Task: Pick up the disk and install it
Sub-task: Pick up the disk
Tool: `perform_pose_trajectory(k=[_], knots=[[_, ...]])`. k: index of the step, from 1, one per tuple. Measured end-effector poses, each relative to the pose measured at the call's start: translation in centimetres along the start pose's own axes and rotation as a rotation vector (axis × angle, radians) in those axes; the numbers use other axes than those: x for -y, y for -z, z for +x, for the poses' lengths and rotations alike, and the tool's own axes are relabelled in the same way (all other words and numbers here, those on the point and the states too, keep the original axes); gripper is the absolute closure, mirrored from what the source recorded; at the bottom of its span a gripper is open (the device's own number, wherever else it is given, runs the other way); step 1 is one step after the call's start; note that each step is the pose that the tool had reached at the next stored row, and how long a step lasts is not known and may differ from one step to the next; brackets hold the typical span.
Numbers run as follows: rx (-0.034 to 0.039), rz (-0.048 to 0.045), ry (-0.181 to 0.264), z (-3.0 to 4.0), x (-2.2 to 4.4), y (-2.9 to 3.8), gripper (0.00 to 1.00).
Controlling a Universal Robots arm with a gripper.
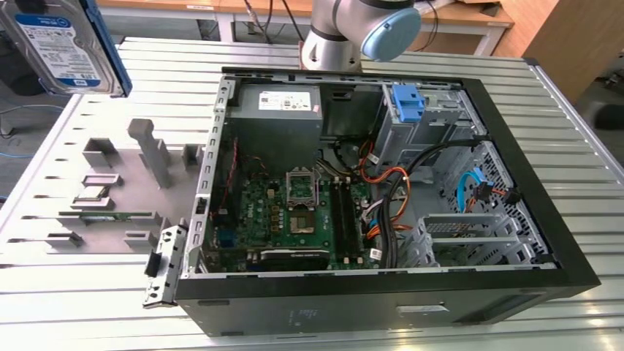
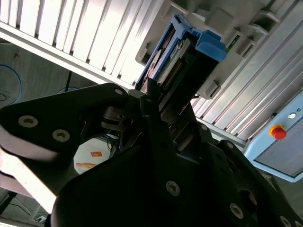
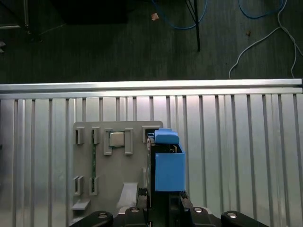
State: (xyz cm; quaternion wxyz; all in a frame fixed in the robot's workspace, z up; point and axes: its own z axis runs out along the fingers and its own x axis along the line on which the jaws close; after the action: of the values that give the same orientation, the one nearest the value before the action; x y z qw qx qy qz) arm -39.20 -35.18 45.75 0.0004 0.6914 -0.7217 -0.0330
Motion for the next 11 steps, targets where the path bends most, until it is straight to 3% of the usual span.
perform_pose_trajectory(k=[9, 11], knots=[[0.0, 0.0, 0.0, -0.08, -0.09, 1.85, 0.65], [0.0, 0.0, 0.0, -0.09, -0.09, 1.98, 0.65]])
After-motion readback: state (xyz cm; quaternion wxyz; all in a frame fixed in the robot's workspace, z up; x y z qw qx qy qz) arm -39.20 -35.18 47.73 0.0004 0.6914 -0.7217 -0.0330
